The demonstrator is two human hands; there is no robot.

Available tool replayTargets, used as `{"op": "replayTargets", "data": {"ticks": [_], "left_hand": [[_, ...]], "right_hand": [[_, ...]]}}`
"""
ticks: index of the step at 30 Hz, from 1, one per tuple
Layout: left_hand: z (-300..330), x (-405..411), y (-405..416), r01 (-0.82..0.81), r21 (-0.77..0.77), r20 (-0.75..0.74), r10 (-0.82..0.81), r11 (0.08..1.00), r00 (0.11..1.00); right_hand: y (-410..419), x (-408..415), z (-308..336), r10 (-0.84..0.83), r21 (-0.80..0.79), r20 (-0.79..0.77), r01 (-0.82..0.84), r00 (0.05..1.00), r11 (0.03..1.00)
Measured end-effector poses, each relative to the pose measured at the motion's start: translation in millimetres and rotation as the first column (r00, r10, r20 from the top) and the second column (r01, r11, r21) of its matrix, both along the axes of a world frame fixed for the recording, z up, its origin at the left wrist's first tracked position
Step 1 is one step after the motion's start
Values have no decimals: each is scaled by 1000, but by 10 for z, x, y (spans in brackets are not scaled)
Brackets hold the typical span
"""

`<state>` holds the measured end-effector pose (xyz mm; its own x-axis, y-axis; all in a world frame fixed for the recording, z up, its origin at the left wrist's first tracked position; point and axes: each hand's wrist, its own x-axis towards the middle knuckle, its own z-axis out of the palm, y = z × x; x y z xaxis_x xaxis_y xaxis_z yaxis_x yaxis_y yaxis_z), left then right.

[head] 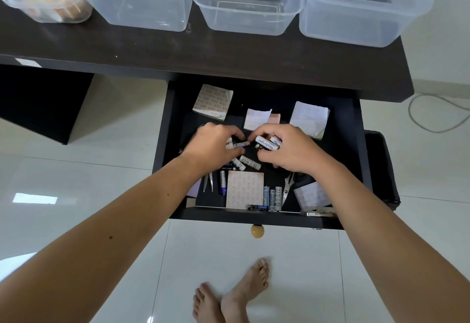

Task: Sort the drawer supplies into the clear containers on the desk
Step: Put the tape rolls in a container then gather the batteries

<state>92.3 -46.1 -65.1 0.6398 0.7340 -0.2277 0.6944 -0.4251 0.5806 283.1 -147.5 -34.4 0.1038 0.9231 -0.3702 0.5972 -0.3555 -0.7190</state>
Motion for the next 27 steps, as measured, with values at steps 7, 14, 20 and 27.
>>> {"op": "replayTargets", "data": {"ticks": [7,14,20,27], "left_hand": [[16,-25,-1,12,7,41,-12,1000,999],[133,-133,-12,-11,-110,186,32,994,982],[242,-314,-24,132,-132,116,-117,982,986],[152,-301,-86,310,-54,-10,-311,949,950]], "right_hand": [[6,-27,-51,-13,-41,1,13,1000,999],[28,-55,-117,45,-38,98,-41,994,998],[35,-61,-154,71,-84,142,-59,987,995],[7,8,-93,89,-19,185,-87,979,996]]}}
